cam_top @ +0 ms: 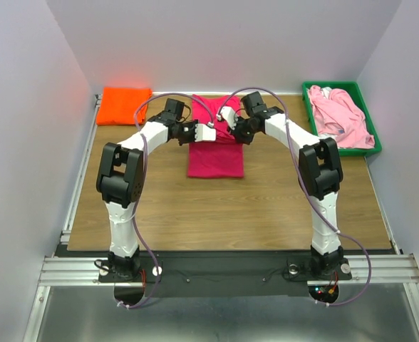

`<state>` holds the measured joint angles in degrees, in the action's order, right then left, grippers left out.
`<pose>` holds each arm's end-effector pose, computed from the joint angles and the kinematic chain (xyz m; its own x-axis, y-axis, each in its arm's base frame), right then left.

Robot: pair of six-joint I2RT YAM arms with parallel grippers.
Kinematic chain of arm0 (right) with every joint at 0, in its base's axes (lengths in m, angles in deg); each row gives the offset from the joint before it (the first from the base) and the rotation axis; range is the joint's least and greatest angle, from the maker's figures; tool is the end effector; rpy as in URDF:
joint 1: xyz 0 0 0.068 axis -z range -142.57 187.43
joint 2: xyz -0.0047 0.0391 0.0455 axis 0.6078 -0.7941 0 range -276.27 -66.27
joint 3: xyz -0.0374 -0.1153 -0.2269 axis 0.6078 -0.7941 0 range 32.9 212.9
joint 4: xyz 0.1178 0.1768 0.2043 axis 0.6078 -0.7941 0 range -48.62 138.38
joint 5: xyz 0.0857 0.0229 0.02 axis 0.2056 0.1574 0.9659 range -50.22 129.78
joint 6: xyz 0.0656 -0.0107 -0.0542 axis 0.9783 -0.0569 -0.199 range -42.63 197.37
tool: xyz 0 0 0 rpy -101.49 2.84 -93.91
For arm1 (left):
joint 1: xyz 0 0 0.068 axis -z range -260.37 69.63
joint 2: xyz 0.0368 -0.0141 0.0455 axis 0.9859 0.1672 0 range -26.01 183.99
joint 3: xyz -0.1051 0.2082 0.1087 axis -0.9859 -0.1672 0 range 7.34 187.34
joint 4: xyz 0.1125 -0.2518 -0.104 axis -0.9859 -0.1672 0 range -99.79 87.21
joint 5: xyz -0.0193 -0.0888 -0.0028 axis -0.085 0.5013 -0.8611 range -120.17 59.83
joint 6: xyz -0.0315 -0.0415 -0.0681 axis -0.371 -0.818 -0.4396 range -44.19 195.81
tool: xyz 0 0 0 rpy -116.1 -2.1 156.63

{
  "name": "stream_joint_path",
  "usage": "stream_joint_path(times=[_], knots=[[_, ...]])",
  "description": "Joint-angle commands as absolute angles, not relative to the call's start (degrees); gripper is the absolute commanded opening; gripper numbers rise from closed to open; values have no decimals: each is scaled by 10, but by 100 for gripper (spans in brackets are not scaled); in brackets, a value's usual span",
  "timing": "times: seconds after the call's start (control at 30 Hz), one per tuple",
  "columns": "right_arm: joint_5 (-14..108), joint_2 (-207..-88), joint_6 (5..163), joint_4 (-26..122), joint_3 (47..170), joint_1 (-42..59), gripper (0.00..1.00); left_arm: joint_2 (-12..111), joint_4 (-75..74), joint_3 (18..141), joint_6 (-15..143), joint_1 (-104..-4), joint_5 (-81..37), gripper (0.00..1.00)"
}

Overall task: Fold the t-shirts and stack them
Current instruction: Fold the tshirt

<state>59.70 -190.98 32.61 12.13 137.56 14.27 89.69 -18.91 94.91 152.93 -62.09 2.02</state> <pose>0.4731 0.2303 0.1569 -0.1604 -0.7887 -0.5935 -0.9246 0.3306 -0.1895 0.4638 -0.1956 0.1613 0.4643 0.7155 -0.5220 0.7858 -0.0610 0.6154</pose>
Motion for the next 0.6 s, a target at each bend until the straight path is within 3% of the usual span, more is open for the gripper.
stream_joint_path(times=[0.0, 0.07, 0.1, 0.13, 0.17, 0.23, 0.27, 0.3, 0.43, 0.57], knots=[[582, -1934, 331, 121, 1421, 151, 1, 911, -176, 985, 1531, -624, 23, 8], [570, -1945, 346, 121, 1442, 152, 9, 919, -169, 996, 1522, -624, 23, 20], [559, -1957, 353, 120, 1450, 152, 18, 930, -167, 1002, 1517, -624, 21, 25], [554, -1959, 358, 121, 1455, 153, 37, 934, -167, 1009, 1506, -624, 16, 29], [551, -1960, 369, 121, 1468, 155, 46, 939, -166, 1023, 1500, -625, 10, 35], [553, -1956, 382, 121, 1481, 159, 54, 941, -168, 1032, 1494, -628, 8, 42], [555, -1951, 387, 121, 1486, 161, 55, 937, -165, 1032, 1480, -630, 7, 49], [555, -1947, 396, 120, 1490, 165, 55, 924, -161, 1035, 1469, -635, 11, 50], [576, -1888, 402, 120, 1436, 168, 54, 848, -135, 989, 1386, -653, 64, 52], [631, -1778, 410, 118, 1301, 166, 45, 743, -130, 852, 1387, -653, 96, 53]])
